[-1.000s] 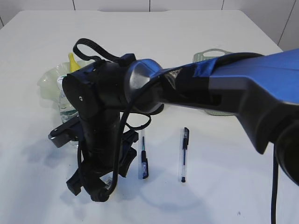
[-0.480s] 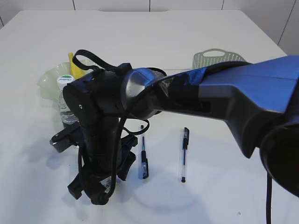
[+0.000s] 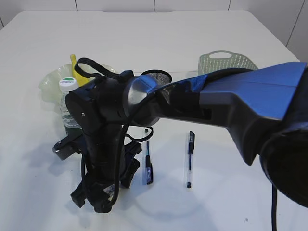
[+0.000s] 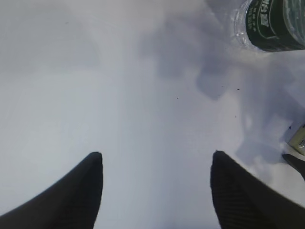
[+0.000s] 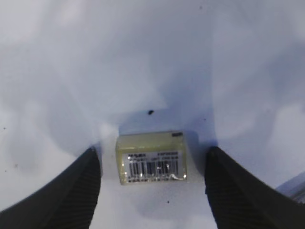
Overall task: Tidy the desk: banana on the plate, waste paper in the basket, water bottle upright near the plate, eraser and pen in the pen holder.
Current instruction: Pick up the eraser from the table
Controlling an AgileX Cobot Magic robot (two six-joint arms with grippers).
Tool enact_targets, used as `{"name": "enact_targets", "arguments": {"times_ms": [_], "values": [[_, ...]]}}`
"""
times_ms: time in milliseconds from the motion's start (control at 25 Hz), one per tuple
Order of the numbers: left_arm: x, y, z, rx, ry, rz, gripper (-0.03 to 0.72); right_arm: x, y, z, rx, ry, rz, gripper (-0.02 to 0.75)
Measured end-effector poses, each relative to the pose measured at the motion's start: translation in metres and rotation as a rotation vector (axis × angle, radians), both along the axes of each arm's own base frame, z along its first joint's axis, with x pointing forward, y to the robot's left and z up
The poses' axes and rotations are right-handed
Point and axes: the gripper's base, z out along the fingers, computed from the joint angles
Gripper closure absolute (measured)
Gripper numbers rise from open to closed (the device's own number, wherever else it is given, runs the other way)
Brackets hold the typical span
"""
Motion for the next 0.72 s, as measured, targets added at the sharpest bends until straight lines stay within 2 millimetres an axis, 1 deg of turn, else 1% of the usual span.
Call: {"name": "enact_targets", "arguments": {"times_ms": [240,400,600,720], "values": [[0.0000,-0.0001,0.0000,-0.001,0.000,0.001,0.195,0.0007,0.0006,-0.0008,0.005,-0.007,0.000,0.234],[0.0000,-0.0001,0.0000,-0.001,0.000,0.001,0.195,0.0011,0.0010,-0.0008,0.009,-0.011,0.000,0.312],[0.0000,-0.0001,0.0000,-0.001,0.000,0.001,0.195,0.0012,0.0011,-0.0008,0.011,-0.012,0.000,0.432],[0.0000,-0.0001,0.0000,-0.001,0.000,0.001,0.200,0.0013,0.0012,-0.0006,0.011,-0.012,0.000,0.455]]}}
